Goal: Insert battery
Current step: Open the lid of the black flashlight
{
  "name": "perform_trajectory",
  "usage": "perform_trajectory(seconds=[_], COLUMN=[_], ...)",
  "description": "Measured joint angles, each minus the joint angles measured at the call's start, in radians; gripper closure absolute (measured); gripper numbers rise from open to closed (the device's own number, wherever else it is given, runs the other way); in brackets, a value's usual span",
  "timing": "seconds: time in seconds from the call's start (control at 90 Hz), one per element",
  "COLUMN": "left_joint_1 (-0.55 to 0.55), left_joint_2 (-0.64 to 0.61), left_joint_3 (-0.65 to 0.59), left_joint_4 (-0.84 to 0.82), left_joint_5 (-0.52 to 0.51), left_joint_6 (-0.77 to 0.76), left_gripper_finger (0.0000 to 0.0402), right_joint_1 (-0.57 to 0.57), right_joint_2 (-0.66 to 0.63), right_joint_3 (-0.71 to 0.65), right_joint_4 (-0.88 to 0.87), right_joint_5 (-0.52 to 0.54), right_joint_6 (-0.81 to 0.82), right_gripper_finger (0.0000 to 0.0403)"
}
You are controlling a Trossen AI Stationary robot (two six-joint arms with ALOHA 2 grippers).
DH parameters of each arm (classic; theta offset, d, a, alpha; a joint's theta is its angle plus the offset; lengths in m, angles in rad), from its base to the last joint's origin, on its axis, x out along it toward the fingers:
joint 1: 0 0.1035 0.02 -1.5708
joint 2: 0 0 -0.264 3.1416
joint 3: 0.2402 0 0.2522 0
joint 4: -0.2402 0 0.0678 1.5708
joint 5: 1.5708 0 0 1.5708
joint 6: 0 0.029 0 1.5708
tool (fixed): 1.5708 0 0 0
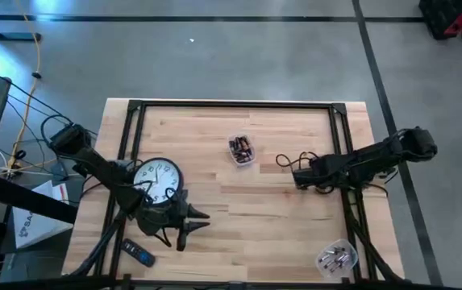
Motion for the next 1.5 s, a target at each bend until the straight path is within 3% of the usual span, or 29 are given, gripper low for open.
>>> perform_trajectory(seconds=[0.111, 0.433, 0.556, 0.667, 1.144, 1.267, 1.5], left_joint_1=[0.007, 0.055, 0.082, 0.102, 0.116, 0.108, 0.087], left_joint_2=[0.0, 0.0, 0.0, 0.0, 0.0, 0.0, 0.0], left_joint_3=[0.0, 0.0, 0.0, 0.0, 0.0, 0.0, 0.0], left_joint_4=[0.001, 0.021, 0.033, 0.032, 0.03, 0.029, 0.029], left_joint_5=[0.0, 0.019, 0.02, 0.024, 0.106, 0.106, 0.103], left_joint_6=[0.018, 0.1, 0.136, 0.15, 0.137, 0.123, 0.122], left_gripper_finger=[0.0323, 0.0323, 0.0323, 0.0323, 0.0323, 0.0323, 0.0323], right_joint_1=[0.0, 0.035, 0.036, 0.006, -0.123, -0.145, -0.164], right_joint_2=[0.0, 0.0, 0.003, 0.02, 0.122, 0.122, 0.122], right_joint_3=[0.0, 0.0, 0.001, 0.001, 0.001, 0.001, 0.001], right_joint_4=[0.014, 0.02, -0.026, -0.085, -0.074, -0.056, -0.006], right_joint_5=[0.021, 0.265, 0.294, 0.228, 0.29, 0.293, 0.295], right_joint_6=[0.055, 0.498, 0.643, 0.658, 0.643, 0.637, 0.602], right_gripper_finger=[0.0006, 0.0006, 0.0006, 0.0006, 0.0011, 0.0041, 0.0134])
